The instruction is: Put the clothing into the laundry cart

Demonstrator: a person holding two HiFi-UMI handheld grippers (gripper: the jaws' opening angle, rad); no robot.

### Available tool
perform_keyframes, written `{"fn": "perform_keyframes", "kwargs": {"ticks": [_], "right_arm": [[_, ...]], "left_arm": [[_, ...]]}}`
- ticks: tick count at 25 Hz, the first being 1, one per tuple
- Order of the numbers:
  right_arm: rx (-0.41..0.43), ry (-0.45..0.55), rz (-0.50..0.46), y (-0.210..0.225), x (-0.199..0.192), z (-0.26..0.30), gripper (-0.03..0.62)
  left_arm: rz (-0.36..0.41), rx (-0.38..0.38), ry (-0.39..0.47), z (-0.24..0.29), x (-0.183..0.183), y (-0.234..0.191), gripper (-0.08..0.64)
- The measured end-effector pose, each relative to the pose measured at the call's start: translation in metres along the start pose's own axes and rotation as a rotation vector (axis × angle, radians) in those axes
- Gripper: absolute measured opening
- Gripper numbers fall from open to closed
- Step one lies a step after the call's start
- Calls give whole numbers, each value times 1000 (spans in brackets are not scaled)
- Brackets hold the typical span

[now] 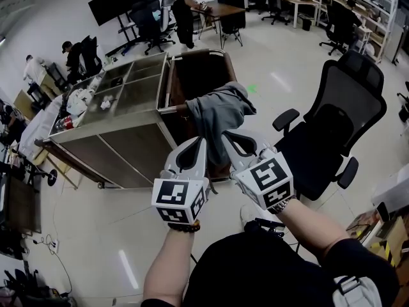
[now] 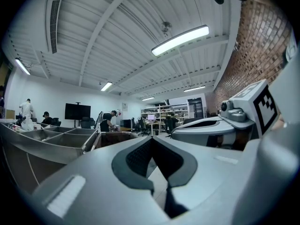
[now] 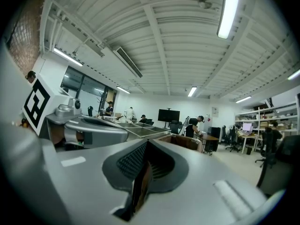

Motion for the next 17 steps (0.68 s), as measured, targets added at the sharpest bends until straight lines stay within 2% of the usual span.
{"fn": "perform_keyframes", "kwargs": {"ticks": [17], "right_arm": [[5, 3, -10, 2, -5, 7, 0]], "left_arm": [[-1, -3, -2, 7, -7, -5, 2]]}}
Point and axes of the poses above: the fingertips, and each gripper's own axes: z forward along the fingers, y to its right, x out of its top, the point moved 5 cm from there along -z, backward along the fingers, and after that the axes turned 3 degrees about z, right-handed, at the moved point
